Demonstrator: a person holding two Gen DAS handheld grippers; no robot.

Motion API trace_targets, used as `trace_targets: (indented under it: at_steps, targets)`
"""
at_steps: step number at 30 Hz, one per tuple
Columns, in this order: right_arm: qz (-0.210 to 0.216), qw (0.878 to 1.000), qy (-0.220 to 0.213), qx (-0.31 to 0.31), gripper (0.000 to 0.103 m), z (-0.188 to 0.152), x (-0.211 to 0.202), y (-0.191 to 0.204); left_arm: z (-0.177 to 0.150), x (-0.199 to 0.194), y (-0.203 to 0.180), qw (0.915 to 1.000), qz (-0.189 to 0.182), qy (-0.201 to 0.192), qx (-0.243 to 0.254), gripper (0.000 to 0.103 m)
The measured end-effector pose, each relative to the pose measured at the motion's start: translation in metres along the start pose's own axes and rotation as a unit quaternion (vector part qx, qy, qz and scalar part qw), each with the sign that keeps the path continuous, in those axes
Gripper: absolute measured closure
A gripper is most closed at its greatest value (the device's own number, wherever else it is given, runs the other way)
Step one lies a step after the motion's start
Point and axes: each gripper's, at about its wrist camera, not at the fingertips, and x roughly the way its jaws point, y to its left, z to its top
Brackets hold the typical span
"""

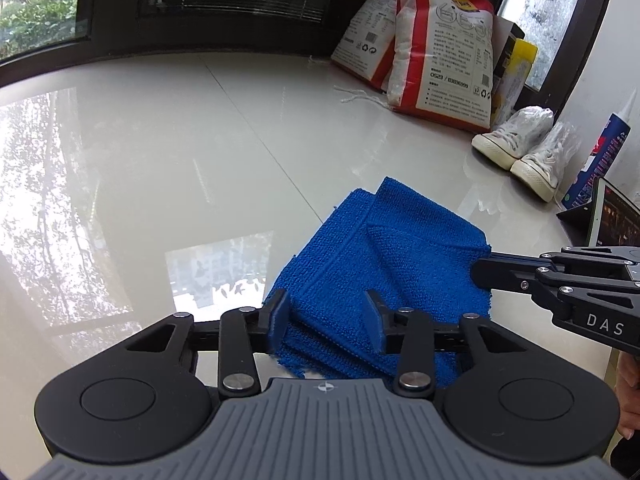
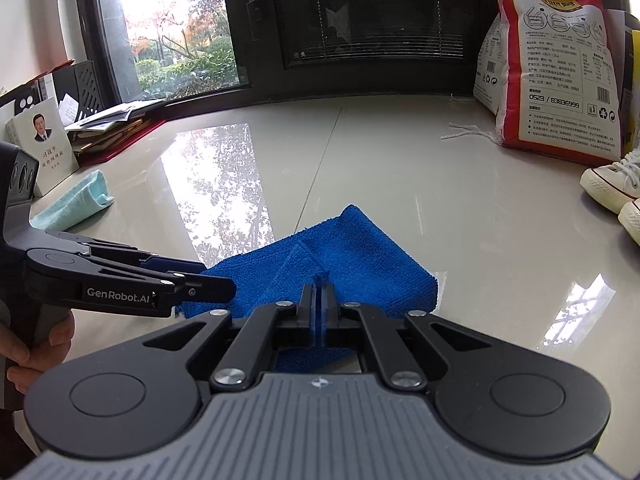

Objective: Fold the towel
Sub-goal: 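Grasp another towel corner with the left gripper while the right gripper holds its edge, then lift the blue towel with both grippers, letting its folds hang open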

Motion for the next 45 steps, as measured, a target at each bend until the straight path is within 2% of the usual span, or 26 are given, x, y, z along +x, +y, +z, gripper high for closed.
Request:
trace_targets:
  at_steps: [4, 6, 12, 30, 45]
  targets:
    - [-0.004, 1.000, -0.002, -0.002, 0.101, 0.000, -0.003, 0.000, -0.001, -0.003, -0.002, 0.9998, -0.018, 0.000, -0.012, 0.091]
    - [-0.006, 1.000, -0.003, -0.003, 0.101, -0.001, -0.005, 0.000, -0.003, -0.006, -0.004, 0.9996, -0.023, -0.005, -0.011, 0.096]
    - [-0.010, 1.000, -0.013, -0.004, 0.101, 0.000, -0.015, -0.002, -0.003, -0.023, -0.011, 0.9991, -0.024, -0.035, 0.003, 0.097]
    - [-0.041, 0.997, -0.054, -0.029, 0.101, 0.012, -0.051, -0.001, 0.000, -0.100, 0.021, 0.9942, 0.064, -0.086, 0.012, 0.097]
    - [-0.040, 0.990, -0.115, -0.070, 0.101, 0.039, -0.091, 0.014, 0.009, -0.160, 0.018, 0.9888, 0.087, -0.113, 0.044, 0.097]
